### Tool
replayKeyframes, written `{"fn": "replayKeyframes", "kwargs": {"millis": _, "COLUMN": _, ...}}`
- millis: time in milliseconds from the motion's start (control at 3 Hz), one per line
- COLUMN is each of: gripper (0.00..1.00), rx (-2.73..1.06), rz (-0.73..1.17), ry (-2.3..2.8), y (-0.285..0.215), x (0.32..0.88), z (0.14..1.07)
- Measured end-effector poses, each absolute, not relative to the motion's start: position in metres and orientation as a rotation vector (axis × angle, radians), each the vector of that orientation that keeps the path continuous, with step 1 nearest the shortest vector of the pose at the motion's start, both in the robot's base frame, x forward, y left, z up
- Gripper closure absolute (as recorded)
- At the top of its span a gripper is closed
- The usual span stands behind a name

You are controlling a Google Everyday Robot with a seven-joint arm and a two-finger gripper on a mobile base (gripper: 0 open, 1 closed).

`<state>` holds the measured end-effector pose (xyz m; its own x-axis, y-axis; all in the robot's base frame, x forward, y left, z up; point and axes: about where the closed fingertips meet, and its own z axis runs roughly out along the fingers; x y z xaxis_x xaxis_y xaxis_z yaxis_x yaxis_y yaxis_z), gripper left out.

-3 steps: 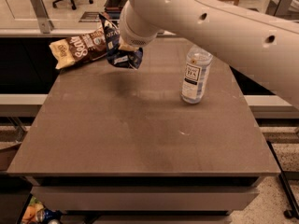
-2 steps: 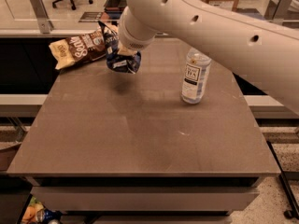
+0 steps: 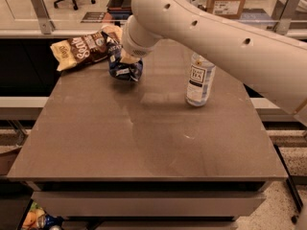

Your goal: Move blue chip bag near brown chip bag

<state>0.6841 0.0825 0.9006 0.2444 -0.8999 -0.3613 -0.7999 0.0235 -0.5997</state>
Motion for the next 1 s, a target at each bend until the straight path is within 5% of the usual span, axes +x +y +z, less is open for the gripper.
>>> {"fn": "replayKeyframes", "kwargs": {"millis": 1000, "gripper": 0.12, "rx": -1.79, "rz": -0.168, "ry": 1.565, "y": 0.0851, "x": 0.6833, "z": 0.8974}}
